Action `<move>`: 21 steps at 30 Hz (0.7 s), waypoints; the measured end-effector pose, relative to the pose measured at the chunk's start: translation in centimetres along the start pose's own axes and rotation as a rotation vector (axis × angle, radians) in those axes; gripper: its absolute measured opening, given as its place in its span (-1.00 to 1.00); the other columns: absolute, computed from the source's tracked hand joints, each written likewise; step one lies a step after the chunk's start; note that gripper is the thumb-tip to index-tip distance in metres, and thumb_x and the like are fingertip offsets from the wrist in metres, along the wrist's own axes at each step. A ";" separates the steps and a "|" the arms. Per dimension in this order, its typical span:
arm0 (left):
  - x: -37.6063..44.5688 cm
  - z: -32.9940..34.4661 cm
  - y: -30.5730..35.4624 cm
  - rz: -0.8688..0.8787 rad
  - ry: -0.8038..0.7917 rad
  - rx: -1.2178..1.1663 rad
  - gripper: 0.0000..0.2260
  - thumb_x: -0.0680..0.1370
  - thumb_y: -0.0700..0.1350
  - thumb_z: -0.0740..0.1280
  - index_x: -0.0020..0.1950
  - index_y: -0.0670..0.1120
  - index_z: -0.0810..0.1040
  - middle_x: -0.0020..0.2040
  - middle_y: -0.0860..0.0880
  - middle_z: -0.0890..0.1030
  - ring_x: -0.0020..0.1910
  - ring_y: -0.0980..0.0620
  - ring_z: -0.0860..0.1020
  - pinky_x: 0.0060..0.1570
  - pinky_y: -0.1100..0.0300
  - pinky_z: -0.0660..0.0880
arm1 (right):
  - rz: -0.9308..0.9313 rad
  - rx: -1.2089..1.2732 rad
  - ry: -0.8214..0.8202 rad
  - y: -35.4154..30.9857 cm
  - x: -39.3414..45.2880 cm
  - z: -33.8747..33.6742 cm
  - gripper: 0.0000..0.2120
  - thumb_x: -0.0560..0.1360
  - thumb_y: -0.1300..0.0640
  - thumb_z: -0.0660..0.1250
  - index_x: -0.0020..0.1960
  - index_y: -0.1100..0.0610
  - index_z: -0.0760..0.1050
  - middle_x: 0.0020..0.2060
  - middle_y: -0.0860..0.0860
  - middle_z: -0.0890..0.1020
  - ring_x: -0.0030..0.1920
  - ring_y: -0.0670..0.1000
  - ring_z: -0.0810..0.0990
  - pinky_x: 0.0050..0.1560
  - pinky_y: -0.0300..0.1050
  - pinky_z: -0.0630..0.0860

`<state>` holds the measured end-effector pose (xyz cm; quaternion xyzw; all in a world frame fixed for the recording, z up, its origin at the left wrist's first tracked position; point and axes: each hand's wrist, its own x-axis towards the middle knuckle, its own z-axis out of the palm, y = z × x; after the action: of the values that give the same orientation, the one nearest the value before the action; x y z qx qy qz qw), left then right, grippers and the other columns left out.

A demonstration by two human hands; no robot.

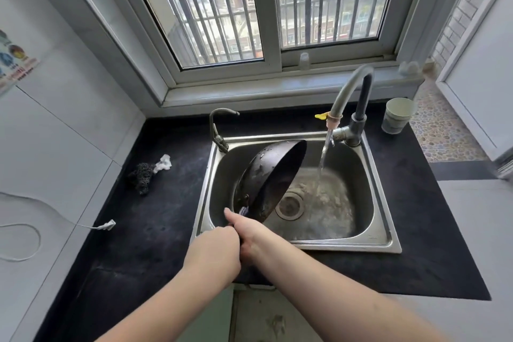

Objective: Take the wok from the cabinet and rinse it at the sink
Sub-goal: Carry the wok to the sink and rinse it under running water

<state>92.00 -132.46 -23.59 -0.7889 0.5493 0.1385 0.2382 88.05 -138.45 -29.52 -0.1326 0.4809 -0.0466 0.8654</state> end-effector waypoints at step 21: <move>-1.0 -1.4 6.8 0.057 -0.123 -0.281 -0.57 0.57 -0.17 0.20 0.46 -0.12 0.32 0.37 -0.09 0.47 0.35 -0.07 0.45 0.30 0.10 0.40 | -0.103 0.211 0.070 0.6 1.0 -8.7 -0.53 0.58 0.06 0.27 -0.48 0.14 0.36 -0.51 -0.05 0.34 -0.43 -0.07 0.32 -0.42 -0.22 0.36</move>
<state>85.29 -134.32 -23.48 -0.7886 0.5310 0.2689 0.1545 81.21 -139.67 -34.83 -0.0635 0.4959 -0.1460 0.8536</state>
